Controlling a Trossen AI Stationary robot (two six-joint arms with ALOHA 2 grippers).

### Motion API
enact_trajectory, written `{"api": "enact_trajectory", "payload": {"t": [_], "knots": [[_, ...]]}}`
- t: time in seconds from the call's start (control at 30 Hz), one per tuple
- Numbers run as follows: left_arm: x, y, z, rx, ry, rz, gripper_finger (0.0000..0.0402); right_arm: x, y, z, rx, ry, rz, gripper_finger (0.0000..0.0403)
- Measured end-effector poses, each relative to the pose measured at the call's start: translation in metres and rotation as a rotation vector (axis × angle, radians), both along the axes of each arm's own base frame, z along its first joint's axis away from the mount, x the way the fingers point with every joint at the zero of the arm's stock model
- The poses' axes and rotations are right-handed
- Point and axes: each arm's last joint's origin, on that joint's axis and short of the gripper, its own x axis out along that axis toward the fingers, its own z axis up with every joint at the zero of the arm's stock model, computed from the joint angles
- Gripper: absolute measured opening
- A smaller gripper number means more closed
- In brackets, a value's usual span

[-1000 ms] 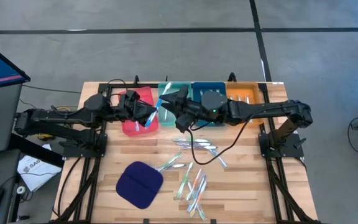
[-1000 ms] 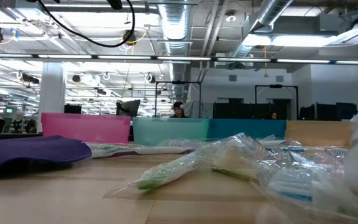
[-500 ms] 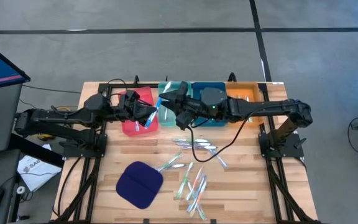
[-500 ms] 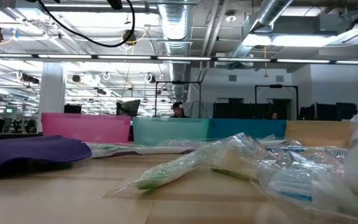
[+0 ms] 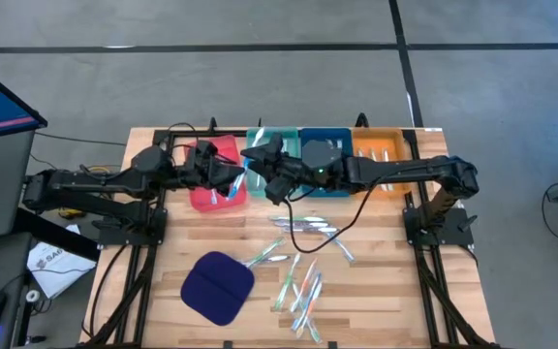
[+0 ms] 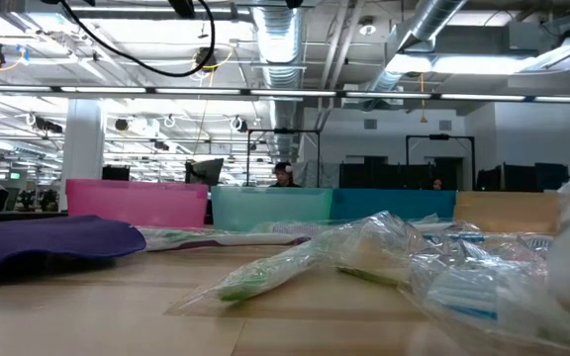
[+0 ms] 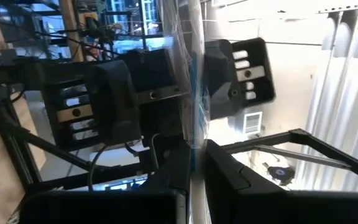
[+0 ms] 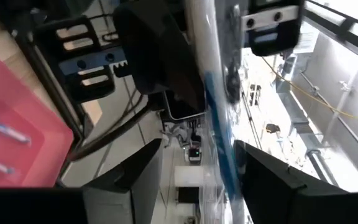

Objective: Pick & Place Toothbrushes
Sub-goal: Put the blue toothbrush into the red bin

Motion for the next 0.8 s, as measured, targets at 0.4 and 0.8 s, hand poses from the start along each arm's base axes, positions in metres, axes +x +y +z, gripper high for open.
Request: {"api": "enact_trajectory", "payload": {"t": [0.4,0.8], "knots": [[-0.001,0.000,0.001,0.004,-0.012,0.004,0.0014,-0.003,-0.003,0.009,-0.004,-0.063,-0.031,0.0159],[0.000,0.000,0.001,-0.073,-0.002,-0.004,0.0014,-0.003,0.013,0.008,-0.006,-0.056,0.011,0.0069]]}}
